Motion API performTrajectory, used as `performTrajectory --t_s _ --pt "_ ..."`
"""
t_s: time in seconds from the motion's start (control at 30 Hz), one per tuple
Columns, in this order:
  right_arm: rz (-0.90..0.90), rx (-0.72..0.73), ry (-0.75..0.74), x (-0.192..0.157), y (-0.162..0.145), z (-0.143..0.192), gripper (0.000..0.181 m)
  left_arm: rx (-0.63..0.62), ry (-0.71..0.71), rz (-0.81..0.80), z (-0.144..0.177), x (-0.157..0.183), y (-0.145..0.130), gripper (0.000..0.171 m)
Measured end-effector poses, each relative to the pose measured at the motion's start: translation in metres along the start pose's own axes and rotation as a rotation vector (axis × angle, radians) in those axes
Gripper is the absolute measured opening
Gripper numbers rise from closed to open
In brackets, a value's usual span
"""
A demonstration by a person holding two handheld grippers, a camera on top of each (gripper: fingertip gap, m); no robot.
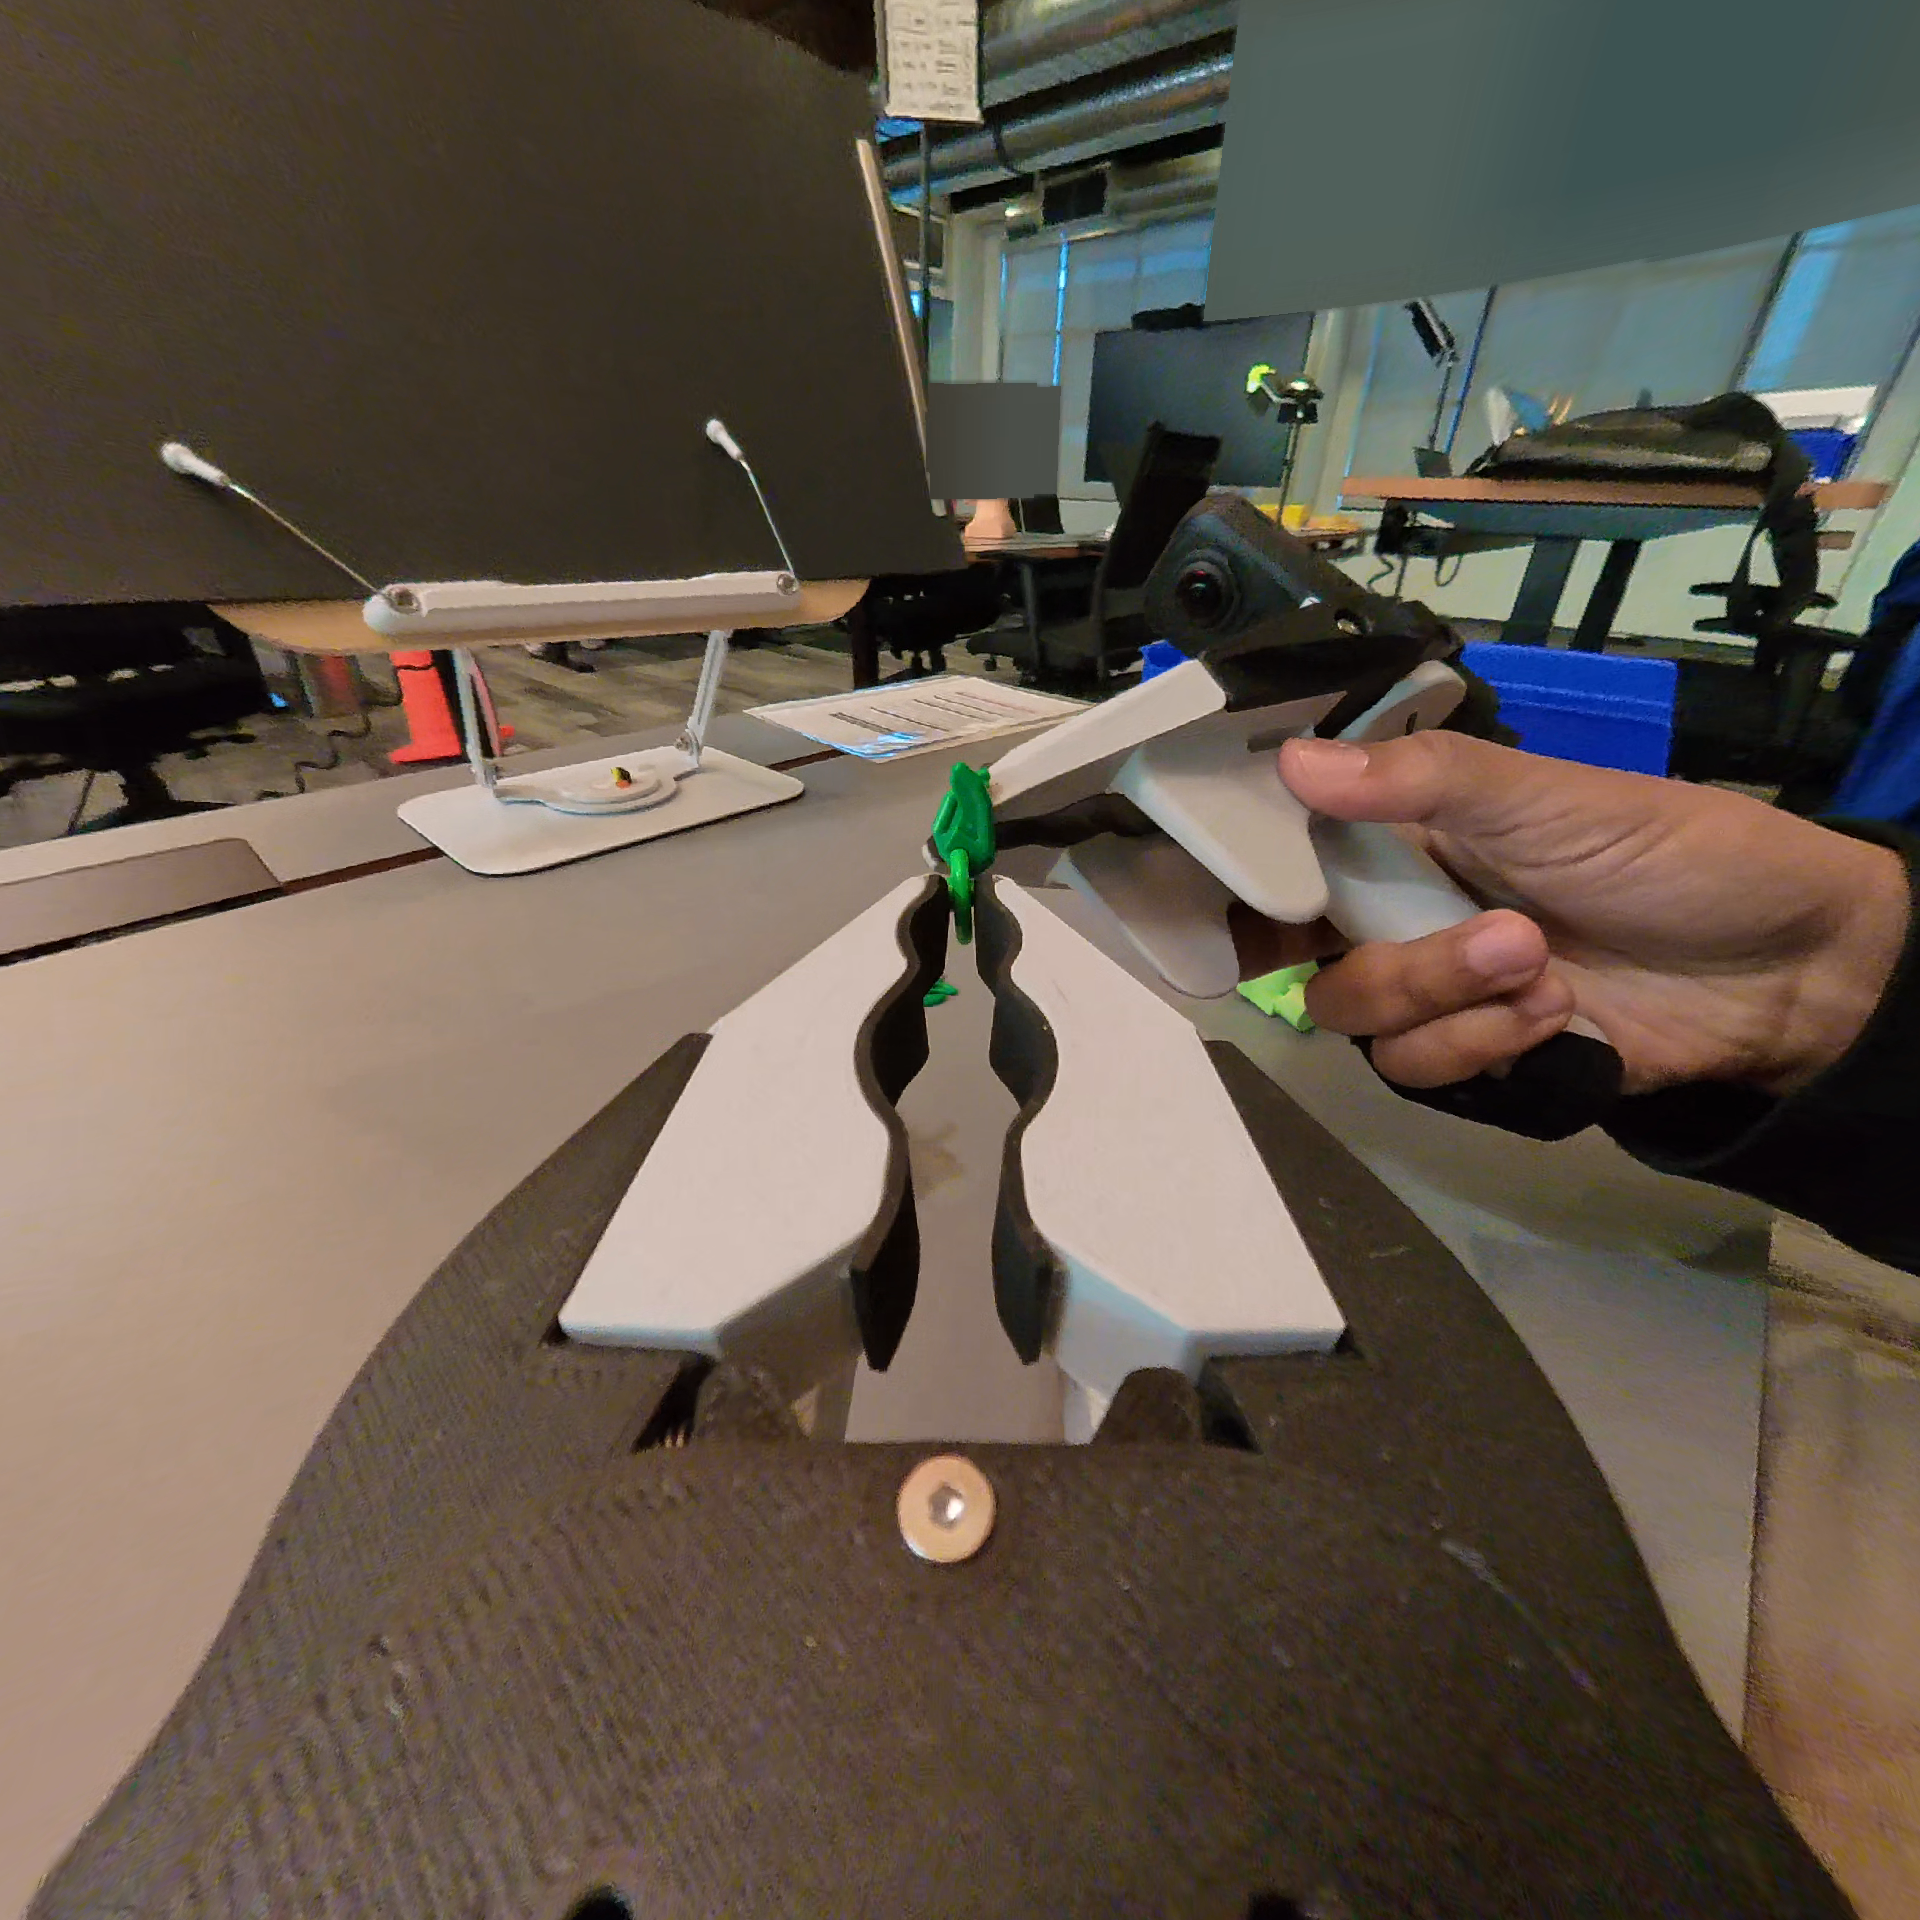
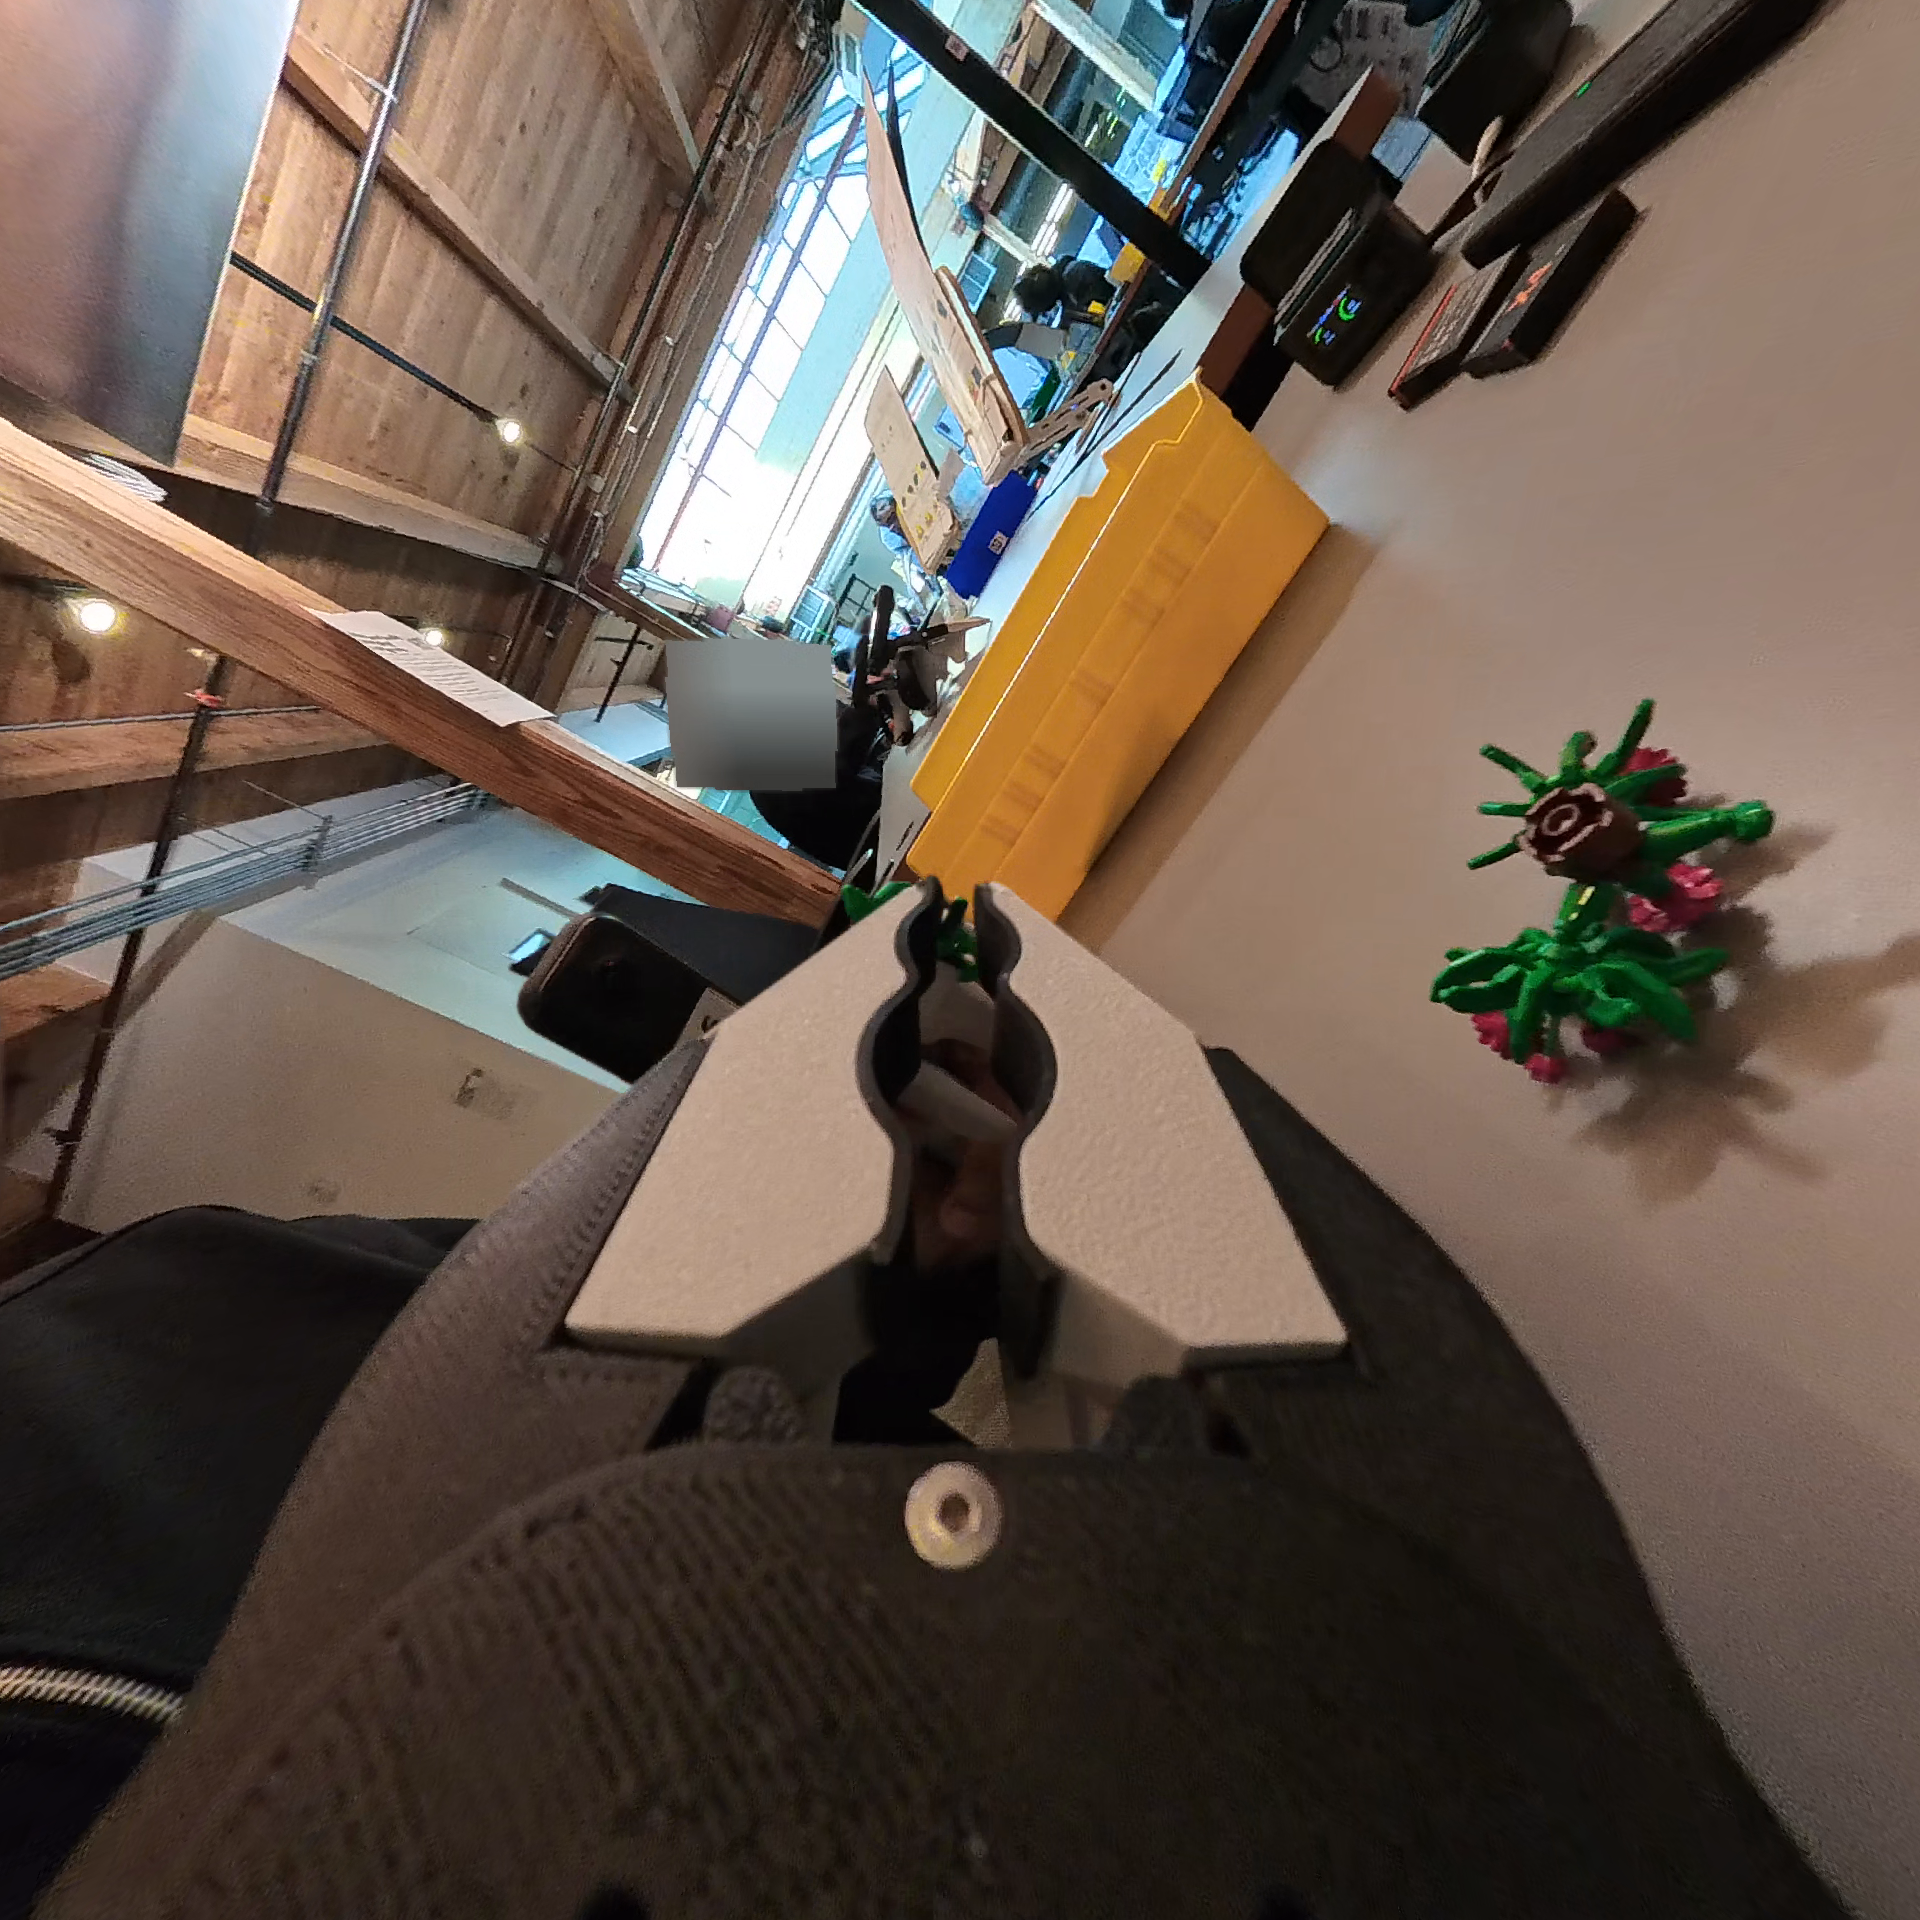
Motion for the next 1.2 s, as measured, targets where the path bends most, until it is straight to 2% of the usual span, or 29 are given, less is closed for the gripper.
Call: performTrajectory --t_s 0.17,0.3,0.37,0.43,0.47,0.53,0.67,0.77,0.87,0.97,1.0,1.2 --pt "-0.043 -0.013 0.03 0.002 -0.002 0.0 0.001 -0.018 0.026 -0.071 -0.001 0.002 -0.001 0.0" --pt "0.003 0.023 -0.019 0.001 0.005 0.001 0.0 -0.021 0.06 -0.074 -0.005 0.005 0.001 0.002" --pt "0.022 0.139 -0.065 0.001 0.02 0.006 0.0 0.002 0.066 -0.09 -0.004 0.007 0.007 0.0" --pt "0.09 0.321 -0.18 0.007 0.052 0.036 0.0 0.061 0.08 -0.116 0.006 0.008 0.012 0.0" --pt "0.135 0.336 -0.218 0.007 0.066 0.048 0.0 0.053 0.085 -0.122 0.007 0.008 0.012 0.0" --pt "0.183 0.288 -0.235 0.001 0.075 0.049 0.0 0.053 0.074 -0.089 0.005 0.007 0.009 0.0" --pt "0.138 0.182 -0.152 -0.004 0.052 0.022 0.0 0.02 0.086 -0.029 0.0 -0.001 -0.002 0.0" --pt "0.019 0.129 -0.059 -0.001 0.025 0.003 0.0 0.046 0.084 -0.012 0.003 -0.003 0.002 0.017" --pt "-0.078 0.097 0.001 0.001 0.007 -0.009 0.0 0.05 0.077 -0.009 0.003 -0.004 0.002 0.022" --pt "-0.096 0.063 0.018 -0.001 -0.001 -0.016 0.0 0.044 0.068 -0.005 0.003 -0.004 0.001 0.018" --pt "-0.097 0.059 0.024 -0.002 -0.001 -0.017 0.0 0.043 0.072 -0.007 0.004 -0.005 0.001 0.001" --pt "-0.069 0.075 0.048 -0.007 -0.001 -0.018 0.0 0.055 0.082 -0.047 0.006 -0.003 0.008 0.0"
Point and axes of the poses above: each gripper's, where its closed fingertips meet, z back along the fingers, y out of its top, x = y × z across the jaws, the point moved 8 cm from there along z, back along the fingers, and after that the axes turned 6 degrees about z, right-handed, at the moved point
